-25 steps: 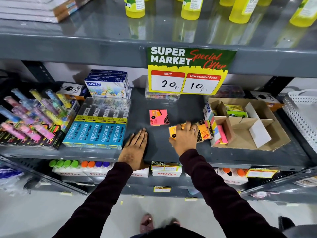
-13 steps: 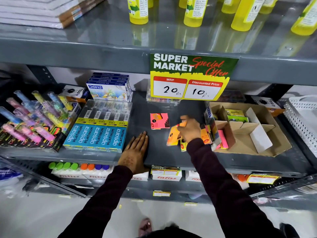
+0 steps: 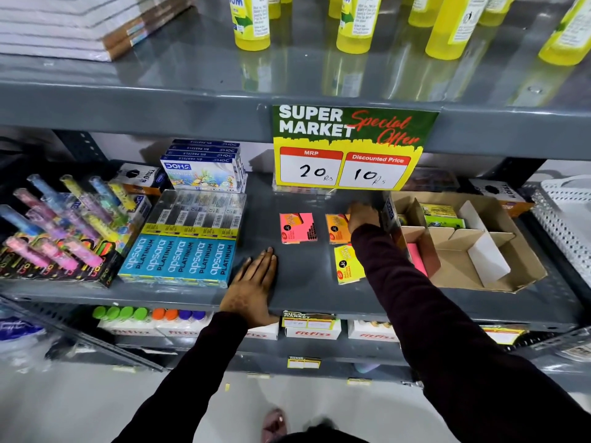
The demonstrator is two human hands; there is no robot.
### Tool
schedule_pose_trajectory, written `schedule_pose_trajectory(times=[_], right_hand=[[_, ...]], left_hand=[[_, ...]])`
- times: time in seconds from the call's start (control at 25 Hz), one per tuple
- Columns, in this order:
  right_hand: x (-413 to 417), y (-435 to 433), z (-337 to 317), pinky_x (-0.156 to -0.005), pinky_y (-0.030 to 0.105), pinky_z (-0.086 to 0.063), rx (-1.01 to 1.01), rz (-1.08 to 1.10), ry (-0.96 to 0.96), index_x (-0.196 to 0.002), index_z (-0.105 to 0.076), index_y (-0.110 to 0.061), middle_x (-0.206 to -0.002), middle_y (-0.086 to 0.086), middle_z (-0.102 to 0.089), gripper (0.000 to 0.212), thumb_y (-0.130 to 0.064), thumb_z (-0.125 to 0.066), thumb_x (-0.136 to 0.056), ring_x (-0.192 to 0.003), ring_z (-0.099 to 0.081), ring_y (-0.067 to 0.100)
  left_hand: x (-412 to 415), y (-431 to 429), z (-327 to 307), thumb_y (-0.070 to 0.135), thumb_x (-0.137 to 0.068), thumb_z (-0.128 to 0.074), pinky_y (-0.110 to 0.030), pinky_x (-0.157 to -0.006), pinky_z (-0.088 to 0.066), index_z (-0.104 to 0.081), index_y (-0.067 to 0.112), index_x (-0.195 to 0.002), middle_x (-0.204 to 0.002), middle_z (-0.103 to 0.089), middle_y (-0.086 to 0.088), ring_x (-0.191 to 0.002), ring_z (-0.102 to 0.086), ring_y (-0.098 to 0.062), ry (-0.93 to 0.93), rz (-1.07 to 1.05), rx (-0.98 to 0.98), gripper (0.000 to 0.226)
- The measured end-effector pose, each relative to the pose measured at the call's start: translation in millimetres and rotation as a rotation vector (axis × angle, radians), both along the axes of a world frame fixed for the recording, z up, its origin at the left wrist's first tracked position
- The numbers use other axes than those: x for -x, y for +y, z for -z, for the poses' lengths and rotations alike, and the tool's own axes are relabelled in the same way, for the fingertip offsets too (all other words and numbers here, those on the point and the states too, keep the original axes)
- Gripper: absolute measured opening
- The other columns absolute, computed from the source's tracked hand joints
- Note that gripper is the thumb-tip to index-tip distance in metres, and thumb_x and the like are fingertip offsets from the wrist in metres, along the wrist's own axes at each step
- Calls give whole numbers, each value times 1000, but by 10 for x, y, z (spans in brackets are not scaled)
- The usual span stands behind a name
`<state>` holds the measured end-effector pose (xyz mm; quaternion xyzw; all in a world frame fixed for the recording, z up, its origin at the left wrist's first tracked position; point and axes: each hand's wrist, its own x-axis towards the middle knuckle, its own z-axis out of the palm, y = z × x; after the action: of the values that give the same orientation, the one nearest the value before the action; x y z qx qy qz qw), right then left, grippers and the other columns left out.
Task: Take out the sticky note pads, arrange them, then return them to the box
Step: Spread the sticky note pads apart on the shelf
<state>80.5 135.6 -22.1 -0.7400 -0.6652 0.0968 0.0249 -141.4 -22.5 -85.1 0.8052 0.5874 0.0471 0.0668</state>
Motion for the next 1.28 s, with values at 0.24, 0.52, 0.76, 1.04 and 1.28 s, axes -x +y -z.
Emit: schedule_pose_trajectory(times=[0.24,0.52,0.76,1.04,1.28], right_hand=[[-138,-439,-274,-106,41,-42,192,-381,77,-131,-52,-5,-136,19,-53,57,-30,-69,-82,-126,-49,35],[-84,-759,-219,-120,52,-9,197,-613,-310,-137,-43,-13,-139,7,-47,86,-47,-77,-65,-134,-36,28],[442,-991,-26,-122,50,-9,101,-774,-233,-140,-39,-10,-141,9,-46,88,-56,-68,-71,-134,-36,29],[300,-944,-65,-121,45,-14,184,-727,-98,-145,-31,-11,-153,8,-34,98,-57,-71,-68,-141,-29,27],[-254,-724,-182,-120,44,-21,304,-599,-262,-144,-28,-6,-152,12,-33,99,-39,-81,-67,-140,-30,29]], left_hand=[[13,16,33,71,-50,-38,-49,-108,-27,-26,-5,-138,-146,-30,-22,-133,-30,-33,86,14,-28,117],[30,16,44,70,-48,-57,-50,-108,-26,-24,-4,-139,-148,-28,-21,-134,-28,-32,118,22,-11,122],[23,12,41,59,-41,-75,-47,-110,-24,-24,-2,-140,-149,-27,-19,-135,-28,-30,76,3,-9,127],[18,-3,38,61,-43,-75,-48,-110,-22,-22,-3,-141,-149,-25,-19,-136,-25,-30,116,-4,-14,129],[10,-15,39,69,-47,-71,-47,-110,-23,-18,-4,-141,-150,-22,-18,-137,-22,-30,188,-7,-21,130]])
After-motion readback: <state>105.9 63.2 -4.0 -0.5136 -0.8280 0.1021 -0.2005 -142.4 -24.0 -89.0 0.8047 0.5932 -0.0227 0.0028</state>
